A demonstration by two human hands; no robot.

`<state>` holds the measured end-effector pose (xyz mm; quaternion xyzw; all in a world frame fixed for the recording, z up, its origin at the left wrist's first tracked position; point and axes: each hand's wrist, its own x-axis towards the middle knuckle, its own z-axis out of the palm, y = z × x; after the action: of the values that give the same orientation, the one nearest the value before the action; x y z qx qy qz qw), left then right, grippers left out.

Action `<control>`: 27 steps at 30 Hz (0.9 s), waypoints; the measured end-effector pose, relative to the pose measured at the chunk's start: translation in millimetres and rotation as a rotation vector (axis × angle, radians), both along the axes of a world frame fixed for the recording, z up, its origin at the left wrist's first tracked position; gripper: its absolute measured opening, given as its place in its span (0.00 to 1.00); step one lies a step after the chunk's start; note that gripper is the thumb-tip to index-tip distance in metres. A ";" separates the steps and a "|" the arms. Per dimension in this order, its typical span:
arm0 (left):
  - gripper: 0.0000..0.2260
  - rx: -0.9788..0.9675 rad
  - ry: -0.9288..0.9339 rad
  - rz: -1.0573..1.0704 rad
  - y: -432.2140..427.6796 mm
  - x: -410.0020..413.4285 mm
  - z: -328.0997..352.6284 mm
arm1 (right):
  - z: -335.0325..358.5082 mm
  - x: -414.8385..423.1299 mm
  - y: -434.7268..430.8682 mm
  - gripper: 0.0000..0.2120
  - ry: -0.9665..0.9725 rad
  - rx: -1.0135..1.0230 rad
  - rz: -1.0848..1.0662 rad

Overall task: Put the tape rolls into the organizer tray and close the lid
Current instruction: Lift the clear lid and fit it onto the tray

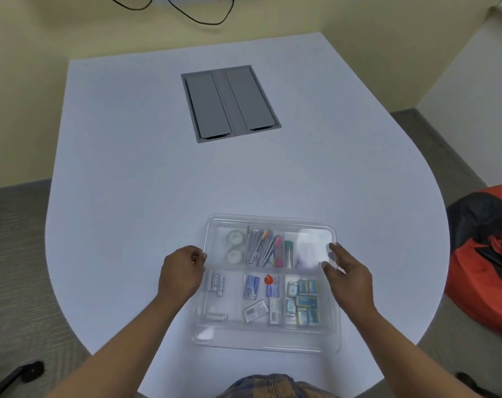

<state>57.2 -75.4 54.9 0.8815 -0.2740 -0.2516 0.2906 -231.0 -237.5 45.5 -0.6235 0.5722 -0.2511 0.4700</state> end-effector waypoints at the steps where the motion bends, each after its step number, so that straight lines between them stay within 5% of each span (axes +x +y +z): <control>1: 0.08 0.018 -0.030 -0.021 -1.1 0.8 -1.2 | -3.9 0.3 -0.7 0.25 0.033 0.005 0.031; 9: 0.19 0.025 -0.157 -0.096 -15.6 11.5 -7.0 | -14.6 15.4 -21.6 0.33 0.308 -0.014 0.266; 14: 0.06 0.051 -0.104 -0.094 -19.6 13.2 -16.9 | -17.6 19.9 -28.3 0.35 0.401 -0.034 0.375; 17: 0.21 0.044 -0.193 -0.167 -10.0 8.2 -23.1 | -19.6 16.2 -25.1 0.38 0.472 -0.113 0.449; 20: 0.26 -0.042 -0.350 -0.345 0.3 0.5 -31.3 | -25.6 10.7 -16.1 0.39 0.532 -0.238 0.517; 27: 0.39 0.043 -0.233 -0.510 1.4 -13.2 -47.1 | -40.4 5.4 -7.4 0.37 0.686 -0.379 0.623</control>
<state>44.0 -74.1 7.7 0.8130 -0.5134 -0.2193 0.1657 -225.6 -244.9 5.1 -0.8858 0.4246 0.0211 0.1859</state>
